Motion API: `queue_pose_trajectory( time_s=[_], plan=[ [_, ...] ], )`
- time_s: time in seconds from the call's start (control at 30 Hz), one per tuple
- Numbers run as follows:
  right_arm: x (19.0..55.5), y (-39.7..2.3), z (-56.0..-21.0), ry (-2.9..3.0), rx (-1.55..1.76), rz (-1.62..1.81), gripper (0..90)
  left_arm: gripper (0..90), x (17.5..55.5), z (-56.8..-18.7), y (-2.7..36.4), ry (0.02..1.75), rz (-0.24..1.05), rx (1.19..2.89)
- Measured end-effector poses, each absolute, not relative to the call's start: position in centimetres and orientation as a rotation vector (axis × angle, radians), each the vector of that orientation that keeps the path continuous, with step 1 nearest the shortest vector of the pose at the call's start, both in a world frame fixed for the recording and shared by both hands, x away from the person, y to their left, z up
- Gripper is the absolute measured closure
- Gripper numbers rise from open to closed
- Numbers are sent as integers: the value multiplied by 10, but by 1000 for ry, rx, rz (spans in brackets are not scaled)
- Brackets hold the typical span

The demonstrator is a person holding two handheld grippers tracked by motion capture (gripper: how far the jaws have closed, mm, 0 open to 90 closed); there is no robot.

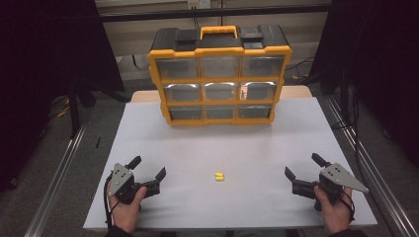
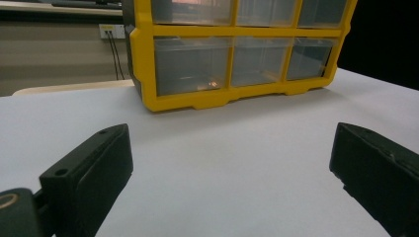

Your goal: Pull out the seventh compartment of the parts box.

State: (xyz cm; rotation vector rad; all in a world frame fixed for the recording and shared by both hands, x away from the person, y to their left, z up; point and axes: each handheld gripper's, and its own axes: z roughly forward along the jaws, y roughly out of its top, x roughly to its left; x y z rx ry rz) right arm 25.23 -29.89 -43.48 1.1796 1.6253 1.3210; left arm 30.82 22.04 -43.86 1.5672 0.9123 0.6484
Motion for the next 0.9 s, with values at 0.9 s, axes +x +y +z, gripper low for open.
queue_pose_trajectory(
  time_s=[0.9],
  plan=[
    [255,-295,-435,1646,1168,1346,0,43,316,-429,216,902,667,1560]
  ],
)
